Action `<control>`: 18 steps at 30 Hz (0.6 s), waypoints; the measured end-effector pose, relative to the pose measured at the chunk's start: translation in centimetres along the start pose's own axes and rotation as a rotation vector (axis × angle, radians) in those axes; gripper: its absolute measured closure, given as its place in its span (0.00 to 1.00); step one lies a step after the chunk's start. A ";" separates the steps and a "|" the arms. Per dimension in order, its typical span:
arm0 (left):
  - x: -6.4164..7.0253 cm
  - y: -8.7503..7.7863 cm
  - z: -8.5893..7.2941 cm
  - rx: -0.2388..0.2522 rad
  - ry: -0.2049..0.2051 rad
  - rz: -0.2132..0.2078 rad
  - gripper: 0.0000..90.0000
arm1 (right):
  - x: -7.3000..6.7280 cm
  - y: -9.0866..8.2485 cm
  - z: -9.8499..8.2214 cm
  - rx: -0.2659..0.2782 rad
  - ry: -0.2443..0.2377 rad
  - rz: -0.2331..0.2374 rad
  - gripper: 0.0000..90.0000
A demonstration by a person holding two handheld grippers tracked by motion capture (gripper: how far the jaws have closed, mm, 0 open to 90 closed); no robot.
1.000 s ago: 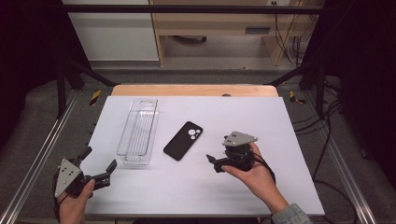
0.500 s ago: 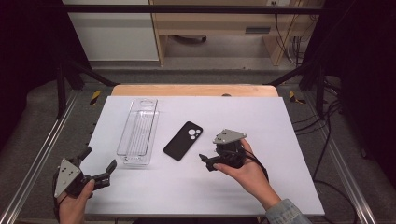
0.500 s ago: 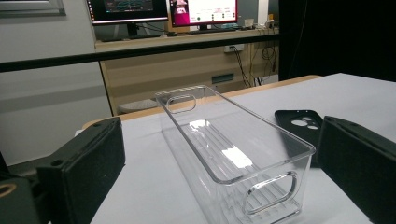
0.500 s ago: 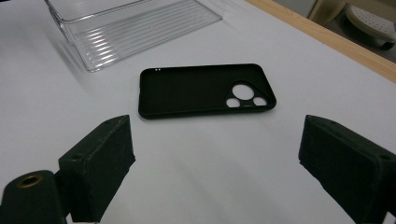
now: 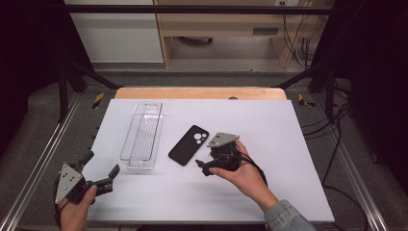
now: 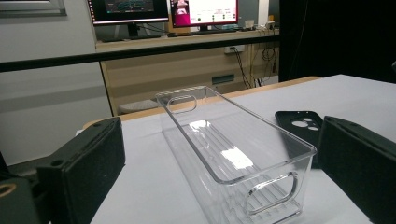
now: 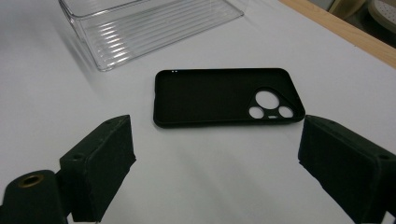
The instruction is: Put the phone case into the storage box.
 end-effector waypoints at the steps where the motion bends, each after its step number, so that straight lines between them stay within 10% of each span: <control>1: 0.0 0.0 0.0 0.001 0.001 -0.001 0.01 | 0.0 0.1 0.1 -0.002 0.000 0.003 0.12; 18: -0.1 -0.1 0.0 0.005 -0.003 0.003 0.01 | -0.7 1.4 1.3 -0.033 -0.012 0.030 0.15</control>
Point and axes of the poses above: each handheld gripper's, and its own axes: y roughly forward along the jaws, z roughly out of its top, x roughly to its right, the point moved 2 cm from there along y, roughly forward along the jaws, and after that the axes turned 7 degrees about -y, right-handed, at the moved point
